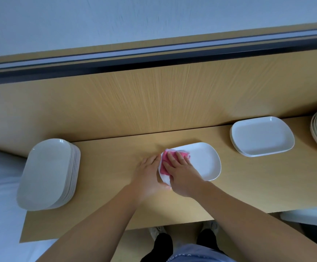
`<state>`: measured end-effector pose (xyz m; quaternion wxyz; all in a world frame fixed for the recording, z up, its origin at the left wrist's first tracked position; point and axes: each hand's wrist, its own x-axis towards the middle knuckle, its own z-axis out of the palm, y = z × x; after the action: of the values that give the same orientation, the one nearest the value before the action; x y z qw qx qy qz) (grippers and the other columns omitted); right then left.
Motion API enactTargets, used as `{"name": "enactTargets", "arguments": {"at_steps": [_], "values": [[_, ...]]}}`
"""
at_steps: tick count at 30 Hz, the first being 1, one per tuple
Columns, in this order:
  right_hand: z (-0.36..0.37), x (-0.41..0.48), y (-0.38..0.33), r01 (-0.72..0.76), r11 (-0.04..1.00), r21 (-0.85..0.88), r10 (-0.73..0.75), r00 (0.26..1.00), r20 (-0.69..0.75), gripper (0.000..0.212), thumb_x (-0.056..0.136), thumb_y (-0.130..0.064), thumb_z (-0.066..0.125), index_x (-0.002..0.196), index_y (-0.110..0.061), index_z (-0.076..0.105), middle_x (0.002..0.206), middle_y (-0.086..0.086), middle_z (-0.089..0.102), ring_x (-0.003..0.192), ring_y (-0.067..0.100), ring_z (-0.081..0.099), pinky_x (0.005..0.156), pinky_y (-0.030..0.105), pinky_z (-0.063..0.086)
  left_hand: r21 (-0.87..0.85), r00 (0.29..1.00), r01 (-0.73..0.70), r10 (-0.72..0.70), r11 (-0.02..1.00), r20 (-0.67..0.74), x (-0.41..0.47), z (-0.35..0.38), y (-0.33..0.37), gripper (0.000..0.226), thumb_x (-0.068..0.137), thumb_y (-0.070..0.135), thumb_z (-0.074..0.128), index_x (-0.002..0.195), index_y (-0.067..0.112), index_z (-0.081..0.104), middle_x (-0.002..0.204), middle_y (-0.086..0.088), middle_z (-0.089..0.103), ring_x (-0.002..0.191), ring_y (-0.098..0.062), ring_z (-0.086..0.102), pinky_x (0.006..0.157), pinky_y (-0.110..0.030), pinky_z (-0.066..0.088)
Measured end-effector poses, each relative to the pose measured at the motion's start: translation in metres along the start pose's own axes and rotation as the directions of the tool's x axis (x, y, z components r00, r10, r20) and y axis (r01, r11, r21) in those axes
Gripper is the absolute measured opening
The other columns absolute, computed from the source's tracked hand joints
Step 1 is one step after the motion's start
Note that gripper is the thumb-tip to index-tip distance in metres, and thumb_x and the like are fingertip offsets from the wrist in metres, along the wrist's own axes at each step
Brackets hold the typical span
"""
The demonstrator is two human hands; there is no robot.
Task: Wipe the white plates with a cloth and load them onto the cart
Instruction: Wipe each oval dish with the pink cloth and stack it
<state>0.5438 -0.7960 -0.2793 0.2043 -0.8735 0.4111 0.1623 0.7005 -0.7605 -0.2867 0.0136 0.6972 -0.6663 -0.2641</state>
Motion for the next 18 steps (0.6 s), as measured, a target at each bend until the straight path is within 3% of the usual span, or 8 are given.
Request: {"name": "enactTargets", "arguments": {"at_steps": [5,11,18], "values": [[0.0,-0.004,0.013,0.124,0.99,-0.073,-0.121,0.991,0.053,0.062,0.1,-0.027,0.032,0.155,-0.026,0.005,0.162,-0.002,-0.01,0.148,0.029,-0.015,0.117,0.043,-0.012,0.042,1.0,-0.004,0.004,0.999,0.002,-0.001,-0.002,0.0,0.124,0.051,0.077,0.071,0.151,0.025,0.021,0.147,0.011,0.034,0.136,-0.013,0.033,0.114,-0.029,0.024],[0.003,-0.008,0.021,0.23,0.97,-0.077,-0.221,0.969,0.115,0.066,0.098,-0.02,0.035,0.155,-0.028,0.003,0.162,-0.005,-0.008,0.148,0.025,-0.017,0.12,0.045,-0.006,0.117,0.999,-0.041,0.039,0.992,0.019,-0.004,-0.008,0.001,0.122,0.061,0.078,0.066,0.154,0.019,0.013,0.154,0.007,0.026,0.14,-0.014,0.026,0.115,-0.03,0.019],[0.001,-0.029,0.046,0.319,0.948,0.002,-0.316,0.937,0.15,0.055,0.104,-0.026,0.027,0.155,-0.029,0.006,0.162,-0.008,-0.003,0.148,0.02,-0.016,0.12,0.036,-0.011,0.191,0.992,-0.123,0.122,0.974,0.013,-0.006,-0.008,0.005,0.11,0.071,0.073,0.062,0.154,0.021,0.014,0.155,0.005,0.022,0.139,-0.017,0.026,0.113,-0.029,0.018]]}}
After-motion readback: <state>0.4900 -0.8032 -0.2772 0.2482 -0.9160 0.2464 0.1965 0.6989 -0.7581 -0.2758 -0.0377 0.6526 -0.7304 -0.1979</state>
